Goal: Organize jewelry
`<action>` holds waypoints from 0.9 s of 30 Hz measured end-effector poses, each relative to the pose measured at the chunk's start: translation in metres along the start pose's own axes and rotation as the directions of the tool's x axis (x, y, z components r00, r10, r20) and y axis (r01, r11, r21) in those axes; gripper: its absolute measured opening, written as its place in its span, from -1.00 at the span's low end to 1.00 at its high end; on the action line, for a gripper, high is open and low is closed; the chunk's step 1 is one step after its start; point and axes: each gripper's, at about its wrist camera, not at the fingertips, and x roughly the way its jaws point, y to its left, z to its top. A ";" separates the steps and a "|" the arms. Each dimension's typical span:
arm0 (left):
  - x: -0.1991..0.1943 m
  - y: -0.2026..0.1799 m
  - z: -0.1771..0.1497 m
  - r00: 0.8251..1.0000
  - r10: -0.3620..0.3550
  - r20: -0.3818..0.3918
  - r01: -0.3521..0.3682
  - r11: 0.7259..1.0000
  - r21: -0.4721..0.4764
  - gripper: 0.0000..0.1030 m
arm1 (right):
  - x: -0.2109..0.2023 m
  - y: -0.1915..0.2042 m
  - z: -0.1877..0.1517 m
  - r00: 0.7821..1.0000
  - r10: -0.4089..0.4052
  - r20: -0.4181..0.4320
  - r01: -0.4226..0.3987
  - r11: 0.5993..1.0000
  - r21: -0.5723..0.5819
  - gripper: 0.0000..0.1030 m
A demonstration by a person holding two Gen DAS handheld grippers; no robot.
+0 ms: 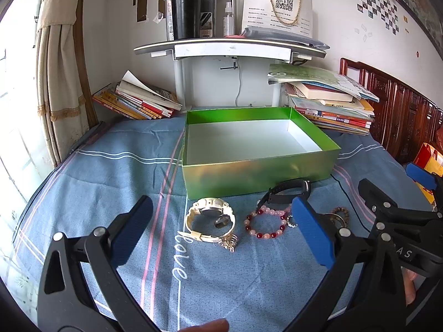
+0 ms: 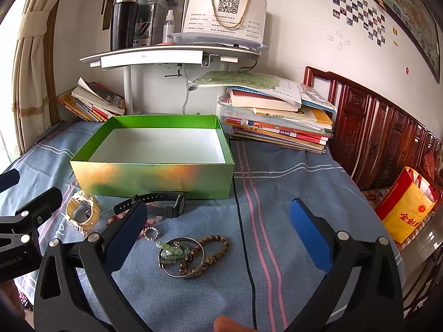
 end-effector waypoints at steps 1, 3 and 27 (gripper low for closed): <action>0.000 0.000 0.000 1.000 0.000 0.000 0.000 1.000 0.001 0.93 | 0.000 0.000 0.000 1.000 0.001 -0.001 -0.001 1.000 0.000 0.95; 0.000 -0.001 -0.001 1.000 -0.001 0.001 0.001 1.000 0.000 0.93 | 0.000 0.000 0.000 1.000 0.001 0.000 -0.001 1.000 0.001 0.95; 0.002 0.001 -0.001 1.000 -0.002 -0.009 0.002 1.000 -0.006 0.93 | 0.002 -0.001 -0.002 1.000 -0.001 -0.010 0.001 1.000 0.004 0.95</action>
